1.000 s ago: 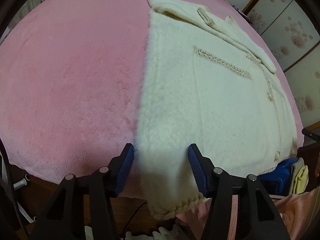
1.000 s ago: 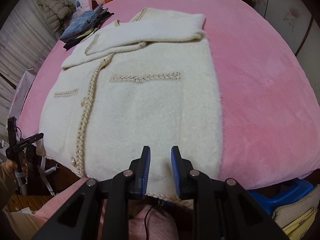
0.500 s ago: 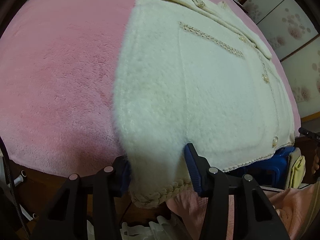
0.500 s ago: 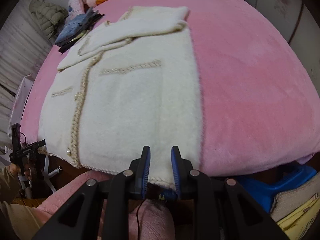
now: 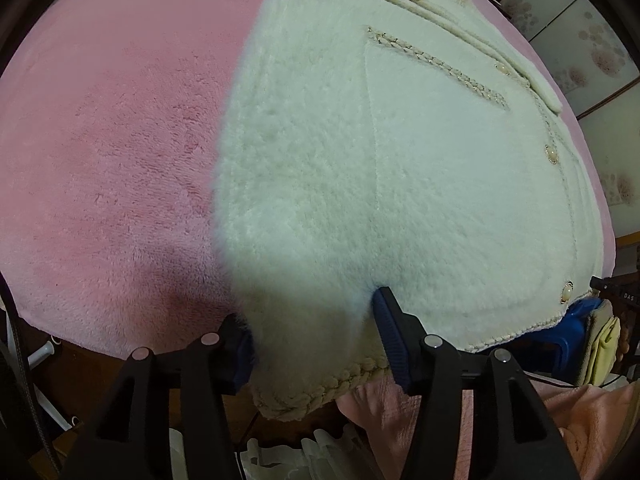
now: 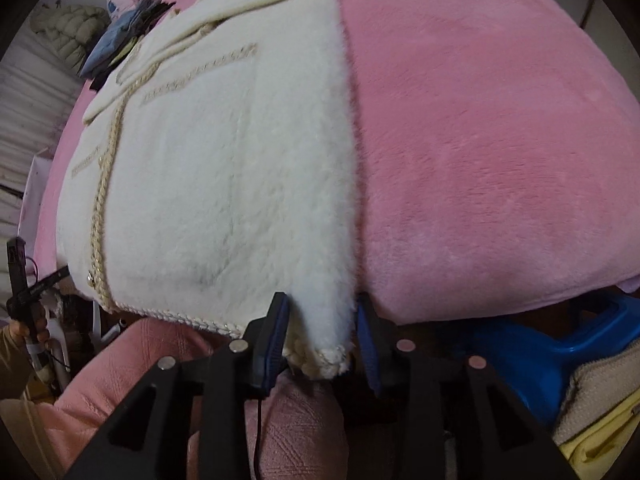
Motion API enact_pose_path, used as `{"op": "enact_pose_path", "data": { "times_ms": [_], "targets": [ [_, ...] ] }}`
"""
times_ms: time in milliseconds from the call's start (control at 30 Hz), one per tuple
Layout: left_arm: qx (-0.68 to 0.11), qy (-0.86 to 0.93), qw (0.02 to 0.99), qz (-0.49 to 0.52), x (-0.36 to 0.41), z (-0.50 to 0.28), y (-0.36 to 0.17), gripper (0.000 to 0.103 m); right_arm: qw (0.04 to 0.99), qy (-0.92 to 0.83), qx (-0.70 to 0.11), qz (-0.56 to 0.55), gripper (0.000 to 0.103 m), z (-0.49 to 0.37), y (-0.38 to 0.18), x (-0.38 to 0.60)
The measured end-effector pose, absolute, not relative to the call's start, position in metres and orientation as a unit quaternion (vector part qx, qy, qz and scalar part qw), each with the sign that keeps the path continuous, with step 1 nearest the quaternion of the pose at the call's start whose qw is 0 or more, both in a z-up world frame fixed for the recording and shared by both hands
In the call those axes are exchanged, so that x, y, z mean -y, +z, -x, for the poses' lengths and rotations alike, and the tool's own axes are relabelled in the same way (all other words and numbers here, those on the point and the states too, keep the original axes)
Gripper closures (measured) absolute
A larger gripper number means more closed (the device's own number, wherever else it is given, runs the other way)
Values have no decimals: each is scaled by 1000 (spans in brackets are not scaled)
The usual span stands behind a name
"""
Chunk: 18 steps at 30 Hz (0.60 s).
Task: Fold large clothes
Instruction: 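Close the left tool on the hem while the right tool grasps the hem too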
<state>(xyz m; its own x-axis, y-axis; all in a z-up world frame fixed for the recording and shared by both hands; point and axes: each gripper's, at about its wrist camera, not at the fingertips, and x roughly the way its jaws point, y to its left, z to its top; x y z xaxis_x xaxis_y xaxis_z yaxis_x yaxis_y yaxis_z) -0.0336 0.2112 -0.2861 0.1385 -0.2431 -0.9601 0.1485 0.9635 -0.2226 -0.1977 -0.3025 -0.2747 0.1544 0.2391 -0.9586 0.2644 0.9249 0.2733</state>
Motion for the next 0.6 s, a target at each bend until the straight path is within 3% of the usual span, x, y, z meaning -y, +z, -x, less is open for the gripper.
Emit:
{"op": "enact_pose_path", "data": {
  "times_ms": [100, 133, 167, 367, 600],
  "targets": [
    [-648, -125, 751, 22, -208, 31, -283, 60, 728, 4, -650, -218, 73, 197, -277, 305],
    [-650, -123, 750, 14, -209, 31, -281, 77, 726, 10, -652, -220, 80, 197, -276, 305],
    [-652, -119, 749, 10, -203, 27, -280, 88, 723, 15, -655, -219, 90, 195, -273, 305],
    [-676, -73, 733, 16, -185, 16, -253, 94, 746, 38, -632, -207, 94, 189, -227, 300],
    [-645, -50, 745, 164, -179, -2, -188, 95, 794, 65, -559, -230, 95, 158, -147, 302]
  ]
}}
